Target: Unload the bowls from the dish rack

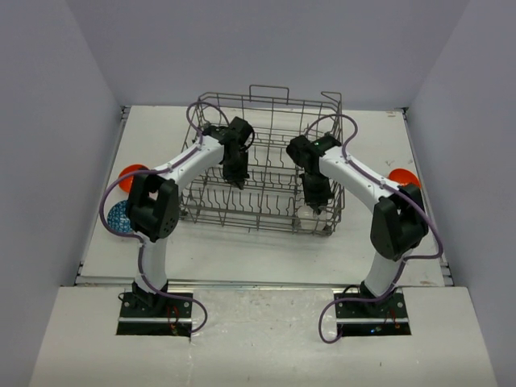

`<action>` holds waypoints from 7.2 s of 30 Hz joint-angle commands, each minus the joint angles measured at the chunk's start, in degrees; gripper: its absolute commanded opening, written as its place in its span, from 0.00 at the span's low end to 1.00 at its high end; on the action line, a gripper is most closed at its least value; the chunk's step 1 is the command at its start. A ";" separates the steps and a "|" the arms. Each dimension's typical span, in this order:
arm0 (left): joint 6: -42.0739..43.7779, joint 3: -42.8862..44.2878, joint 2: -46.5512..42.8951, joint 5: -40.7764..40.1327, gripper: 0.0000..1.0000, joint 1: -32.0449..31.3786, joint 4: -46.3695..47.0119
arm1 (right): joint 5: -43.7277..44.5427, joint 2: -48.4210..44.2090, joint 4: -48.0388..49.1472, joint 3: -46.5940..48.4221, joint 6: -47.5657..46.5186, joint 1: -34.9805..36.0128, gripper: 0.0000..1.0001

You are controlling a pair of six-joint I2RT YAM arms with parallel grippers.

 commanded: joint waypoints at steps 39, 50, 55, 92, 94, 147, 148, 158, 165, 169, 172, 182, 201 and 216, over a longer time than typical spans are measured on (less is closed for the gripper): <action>0.94 3.84 -2.78 4.31 0.10 0.60 0.86 | 5.61 9.70 -0.17 22.62 -1.13 -2.55 0.00; -0.73 4.20 -5.07 14.15 0.43 0.08 8.59 | 6.49 9.43 -2.87 25.86 -1.57 -2.99 0.00; -0.99 1.92 -6.03 18.37 0.46 -1.15 12.02 | 7.45 8.29 -4.28 28.32 -1.48 -3.07 0.02; -4.51 2.18 0.73 29.18 0.52 -4.67 20.64 | -4.41 -12.54 -0.34 15.77 -0.96 -16.17 0.28; -4.51 2.18 1.00 29.27 0.52 -4.67 20.64 | -4.59 -12.54 0.02 14.97 -0.69 -16.26 0.21; -14.08 -2.83 6.98 37.27 0.53 -10.39 39.79 | -8.37 -12.63 0.73 14.97 -0.60 -16.34 0.00; -14.00 -2.83 6.89 37.27 0.53 -10.47 39.80 | -8.28 -12.55 0.64 14.97 -0.69 -16.34 0.00; -15.05 -4.06 5.13 36.92 0.50 -10.65 42.08 | -8.89 -12.46 1.16 14.00 -0.43 -16.34 0.00; -15.58 -5.47 2.49 34.81 0.48 -11.35 45.07 | -8.72 -12.54 1.17 13.91 -0.43 -16.34 0.00; -15.93 -5.47 2.40 34.46 0.46 -11.97 45.95 | -8.72 -12.37 1.08 14.09 -0.52 -16.34 0.00; -15.85 -6.08 1.53 33.05 0.43 -12.32 46.73 | -8.63 -12.28 0.99 14.09 -0.52 -16.34 0.00; -17.60 -6.96 -0.50 31.20 0.39 -13.73 52.62 | -8.72 -11.84 0.90 14.53 -0.87 -16.26 0.00; -18.04 -7.48 3.11 24.97 0.43 -14.34 50.43 | -8.89 -12.63 1.08 13.30 -1.04 -16.34 0.00; -26.11 -14.43 0.65 16.53 0.42 -14.69 64.13 | -8.89 -12.02 -0.06 13.99 -2.71 -16.34 0.00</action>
